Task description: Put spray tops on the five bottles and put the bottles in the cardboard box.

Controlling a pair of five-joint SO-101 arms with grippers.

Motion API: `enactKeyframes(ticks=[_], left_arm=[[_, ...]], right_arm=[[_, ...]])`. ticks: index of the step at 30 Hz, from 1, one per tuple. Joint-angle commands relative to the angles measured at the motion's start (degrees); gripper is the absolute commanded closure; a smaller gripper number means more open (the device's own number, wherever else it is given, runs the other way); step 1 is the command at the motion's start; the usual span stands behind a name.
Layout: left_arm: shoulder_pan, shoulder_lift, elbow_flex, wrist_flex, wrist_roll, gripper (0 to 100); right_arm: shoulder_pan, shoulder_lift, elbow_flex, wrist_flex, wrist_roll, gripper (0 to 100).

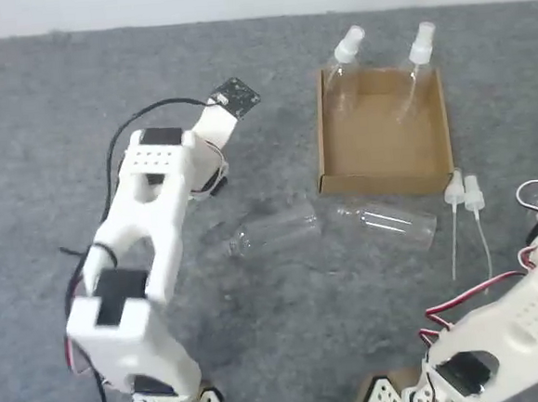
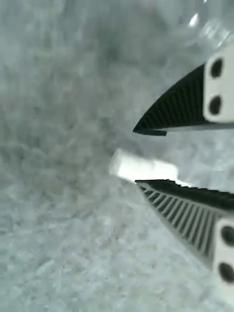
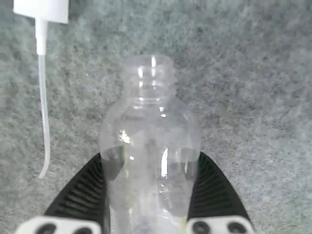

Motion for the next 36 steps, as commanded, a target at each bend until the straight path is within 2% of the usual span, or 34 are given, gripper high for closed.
enactKeyframes(ticks=[1, 11, 19, 24, 28, 34, 36], left_arm=[[-2.4, 5.5, -8.7, -0.9, -2.5, 87], [-2.9, 11.3, -10.0, -1.2, -2.2, 87], [-3.4, 11.6, -10.1, 1.8, 0.4, 98], [-3.0, 0.5, -7.8, 9.7, 5.5, 99], [-1.1, -12.4, -0.1, 14.1, 12.0, 99], [2.8, -30.9, 14.5, 14.2, 22.0, 99], [3.6, -35.8, 18.7, 12.0, 23.7, 99]], right_arm=[[-0.6, -0.9, -3.5, 1.0, 0.3, 93.2], [-0.5, -1.0, -2.3, 1.0, 0.4, 93.1], [-0.6, -1.3, -1.4, 0.7, 0.4, 92.9], [-0.5, -1.5, -1.6, 0.9, 0.2, 92.8], [-0.7, -1.4, -1.5, 0.9, 0.1, 92.8], [-0.8, -1.1, -1.5, 0.9, 0.1, 92.8], [-0.8, -1.0, -1.5, 0.7, 0.1, 92.8]])
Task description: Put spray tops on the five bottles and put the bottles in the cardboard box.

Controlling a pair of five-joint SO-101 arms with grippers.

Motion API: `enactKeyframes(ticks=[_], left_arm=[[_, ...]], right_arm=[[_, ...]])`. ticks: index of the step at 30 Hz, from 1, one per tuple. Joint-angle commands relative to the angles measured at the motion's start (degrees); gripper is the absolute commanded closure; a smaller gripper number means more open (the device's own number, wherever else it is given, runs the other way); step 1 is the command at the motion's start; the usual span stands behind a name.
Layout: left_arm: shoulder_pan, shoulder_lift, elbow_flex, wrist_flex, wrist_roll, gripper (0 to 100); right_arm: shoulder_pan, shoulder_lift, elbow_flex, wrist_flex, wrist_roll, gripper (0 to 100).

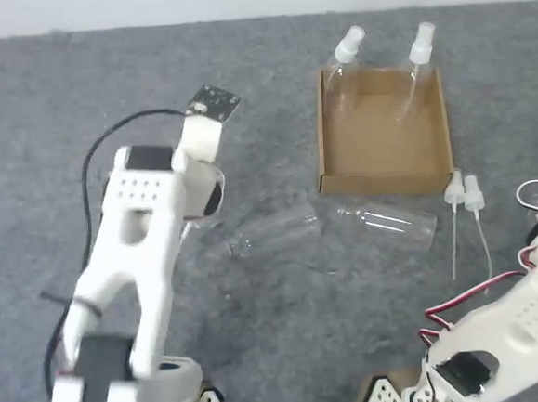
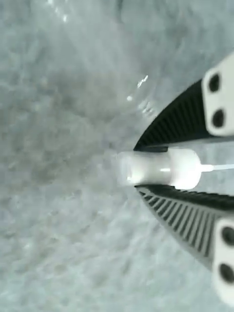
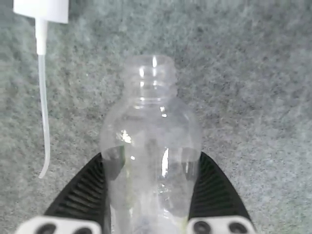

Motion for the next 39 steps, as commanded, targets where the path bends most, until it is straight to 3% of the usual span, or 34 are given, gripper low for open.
enactKeyframes(ticks=[1, 5, 14, 28, 34, 39], left_arm=[[1.6, -14.9, 8.0, -3.3, 5.4, 99], [1.6, -17.8, 14.5, -7.0, 7.5, 99], [2.8, -17.6, 25.9, -17.5, 8.7, 99], [2.8, -17.6, 29.3, -20.3, 8.7, 99], [2.8, -17.2, 29.3, -20.3, 8.7, 99], [2.8, -17.2, 29.3, -20.3, 8.7, 99]], right_arm=[[-0.8, -1.0, -1.5, 0.5, 0.2, 92.8], [-1.5, -0.6, -1.4, 0.4, 0.2, 92.1], [-3.8, 2.2, -1.7, 0.5, -1.4, 69.8], [-9.8, -3.8, -5.5, 1.1, -5.0, 74.5], [-8.5, -0.6, -5.5, 1.1, 0.7, 74.7], [-7.2, 2.2, -5.7, 0.5, 2.5, 84.8]])
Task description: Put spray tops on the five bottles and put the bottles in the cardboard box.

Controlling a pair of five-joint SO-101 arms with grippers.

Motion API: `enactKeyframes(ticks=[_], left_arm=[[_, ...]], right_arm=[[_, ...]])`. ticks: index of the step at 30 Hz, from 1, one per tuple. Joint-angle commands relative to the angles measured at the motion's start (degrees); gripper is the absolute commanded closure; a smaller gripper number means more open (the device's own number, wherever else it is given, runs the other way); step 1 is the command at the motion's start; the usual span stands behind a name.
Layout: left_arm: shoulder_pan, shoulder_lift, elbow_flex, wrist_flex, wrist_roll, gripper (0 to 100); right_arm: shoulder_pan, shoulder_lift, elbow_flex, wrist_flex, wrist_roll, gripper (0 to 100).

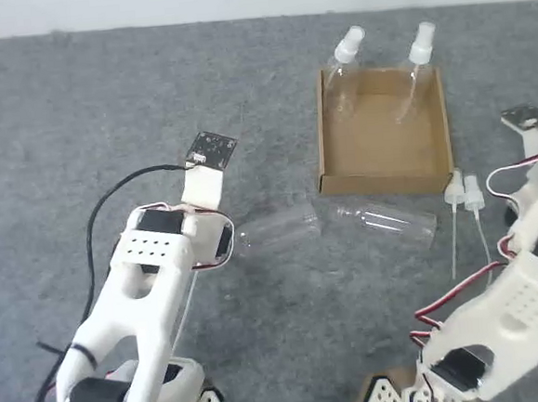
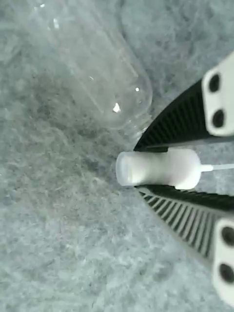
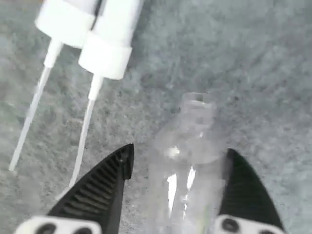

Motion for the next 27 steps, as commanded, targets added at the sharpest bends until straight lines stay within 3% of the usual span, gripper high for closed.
enactKeyframes(ticks=[1, 8, 17, 23, 27], left_arm=[[0.4, -2.6, -0.3, -1.1, 0.4, 99], [0.2, -3.1, -0.4, -1.1, 0.7, 99], [-0.2, -3.2, -2.7, -0.5, 0.8, 99], [-0.3, -8.4, -10.9, 6.9, 3.1, 99], [-0.3, -18.5, -15.3, 10.7, 3.2, 99]], right_arm=[[1.4, -0.6, -3.6, 0.2, 1.3, 86.9], [1.5, -2.3, -3.7, 0.6, 1.3, 96.5], [0.8, -19.1, -3.3, 8.4, 0.4, 97.6], [-2.9, -33.4, -2.1, 10.4, -8.4, 97.6], [-10.2, -45.0, 5.4, 9.9, -15.5, 97.6]])
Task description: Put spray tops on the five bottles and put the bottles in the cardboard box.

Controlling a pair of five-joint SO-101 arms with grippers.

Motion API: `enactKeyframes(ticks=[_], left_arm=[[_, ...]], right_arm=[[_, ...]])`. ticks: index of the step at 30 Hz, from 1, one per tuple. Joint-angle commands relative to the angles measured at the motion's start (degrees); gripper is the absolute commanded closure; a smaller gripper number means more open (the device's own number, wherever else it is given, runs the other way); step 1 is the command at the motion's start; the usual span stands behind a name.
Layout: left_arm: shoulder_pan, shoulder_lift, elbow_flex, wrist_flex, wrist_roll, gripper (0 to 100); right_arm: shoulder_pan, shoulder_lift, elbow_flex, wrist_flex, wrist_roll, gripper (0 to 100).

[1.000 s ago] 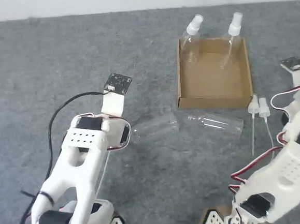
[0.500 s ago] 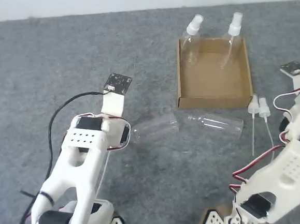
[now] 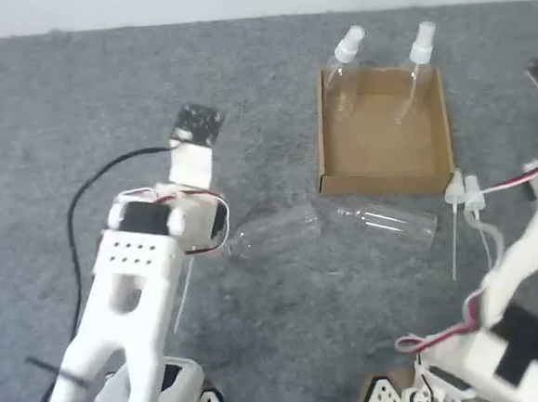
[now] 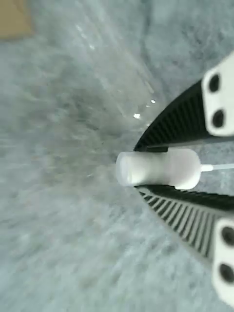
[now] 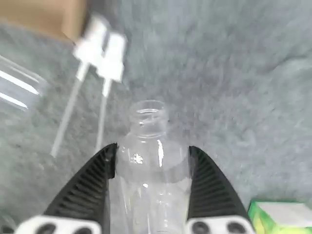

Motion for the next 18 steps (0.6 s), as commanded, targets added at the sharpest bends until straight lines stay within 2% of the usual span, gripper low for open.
enactKeyframes(ticks=[1, 5, 11, 14, 18], left_arm=[[-0.3, -13.6, -7.3, 4.4, 0.9, 99], [-0.2, -22.9, -12.1, 6.4, 2.4, 99], [0.0, -31.4, -19.8, 5.7, 9.0, 99], [0.0, -33.4, -24.0, 3.6, 11.6, 99], [0.2, -34.0, -27.0, 0.4, 16.6, 99]], right_arm=[[-7.2, -14.4, 6.0, -0.7, -7.7, 97.6], [-19.6, -29.2, 19.4, -7.3, -17.7, 97.5], [-43.5, -47.8, 36.7, -14.5, -29.2, 97.3], [-54.9, -51.6, 43.8, -19.6, -32.6, 97.5], [-65.2, -52.1, 51.9, -29.3, -36.7, 97.6]])
